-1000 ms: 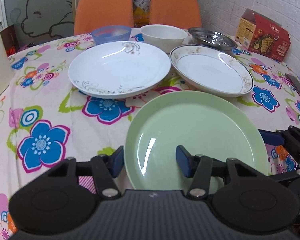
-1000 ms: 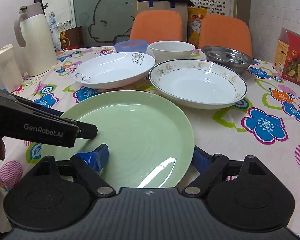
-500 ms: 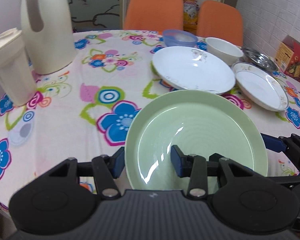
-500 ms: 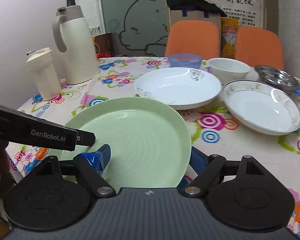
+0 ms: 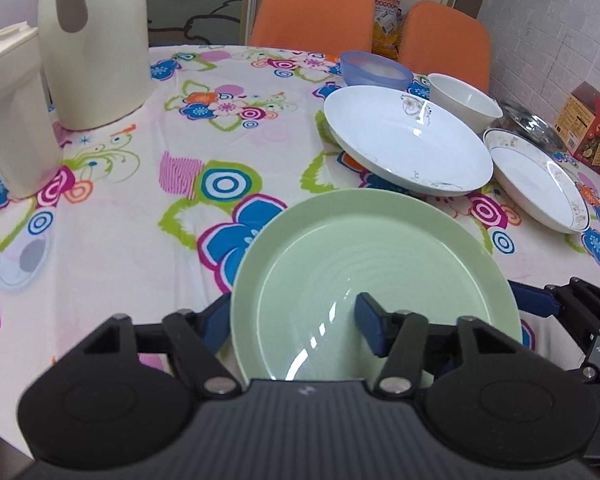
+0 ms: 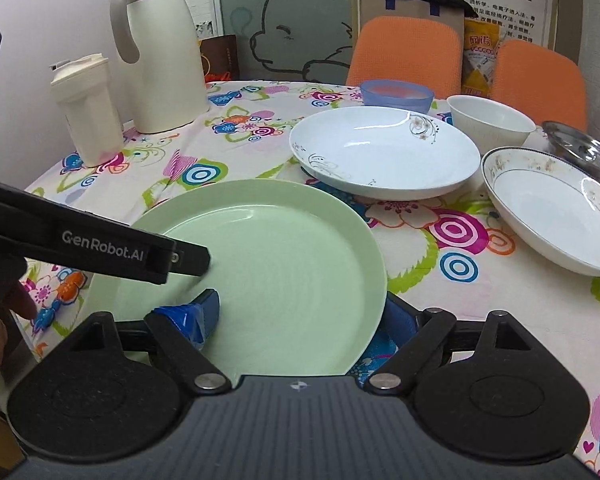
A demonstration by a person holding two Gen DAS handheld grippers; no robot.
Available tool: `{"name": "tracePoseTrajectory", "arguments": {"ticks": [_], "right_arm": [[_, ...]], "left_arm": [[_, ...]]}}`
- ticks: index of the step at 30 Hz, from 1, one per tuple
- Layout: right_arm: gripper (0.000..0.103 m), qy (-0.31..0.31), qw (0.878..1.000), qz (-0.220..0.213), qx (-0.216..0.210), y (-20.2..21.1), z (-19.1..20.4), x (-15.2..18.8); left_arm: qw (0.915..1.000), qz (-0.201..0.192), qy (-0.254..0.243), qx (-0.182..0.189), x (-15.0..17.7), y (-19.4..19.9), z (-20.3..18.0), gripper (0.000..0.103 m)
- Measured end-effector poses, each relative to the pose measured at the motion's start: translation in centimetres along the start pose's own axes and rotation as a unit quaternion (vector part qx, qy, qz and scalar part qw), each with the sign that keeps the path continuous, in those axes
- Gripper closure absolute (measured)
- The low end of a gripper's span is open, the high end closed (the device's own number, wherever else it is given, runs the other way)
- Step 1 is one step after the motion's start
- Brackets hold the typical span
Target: Organize plates and bowls
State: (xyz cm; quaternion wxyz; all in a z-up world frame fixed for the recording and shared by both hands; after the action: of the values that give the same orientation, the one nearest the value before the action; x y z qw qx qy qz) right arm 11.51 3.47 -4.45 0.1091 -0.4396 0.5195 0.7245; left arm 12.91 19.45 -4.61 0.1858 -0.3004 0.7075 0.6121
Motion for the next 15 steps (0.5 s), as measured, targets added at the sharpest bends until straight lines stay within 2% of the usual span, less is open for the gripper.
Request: {"name": "tracePoseTrajectory", "arguments": {"ticks": [2,3,4,10,15], "right_arm": [[0.031,-0.016,1.0,-0.015,0.005,1.0,-0.7,-0.6],[0.031,-0.014,1.0,-0.022,0.015,1.5,-0.9,-1.0],[0.031,-0.004,0.999,-0.03,0.031,2.0,-1.0,-1.4],[0.031,0.015,0.996,-0.059,0.072,2.8,-2.5,-3.9],[0.031,0.02,0.994,-0.062,0.084,2.3,-3.5,-5.0]], "left_arm": [[0.9998,-0.013,0.011,0.009,-0.5,0.6,0.3,0.036],[0.9996,-0.023,0.013,0.008,-0.9,1.0,0.4,0.029],[0.9992,-0.036,0.015,0.005,-1.3,1.4,0.5,0.027],[0.9975,-0.071,0.0,0.005,-3.9,2.6,-0.4,0.027],[0.9965,-0.081,-0.021,-0.002,-5.3,2.4,-1.4,0.027]]}}
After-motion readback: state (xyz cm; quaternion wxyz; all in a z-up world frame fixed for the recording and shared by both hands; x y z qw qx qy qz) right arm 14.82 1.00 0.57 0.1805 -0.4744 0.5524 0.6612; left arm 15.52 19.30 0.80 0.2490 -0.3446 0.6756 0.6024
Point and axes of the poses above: each gripper's, at about its wrist camera, not at the fingertips, and y roughly against the way its jaws point, z to its left, x to its underside, the point moved 2 cm from there along -y, roughly the way its jaws point, and after that the axes turned 2 degrees about x, right-handed, at the moved point
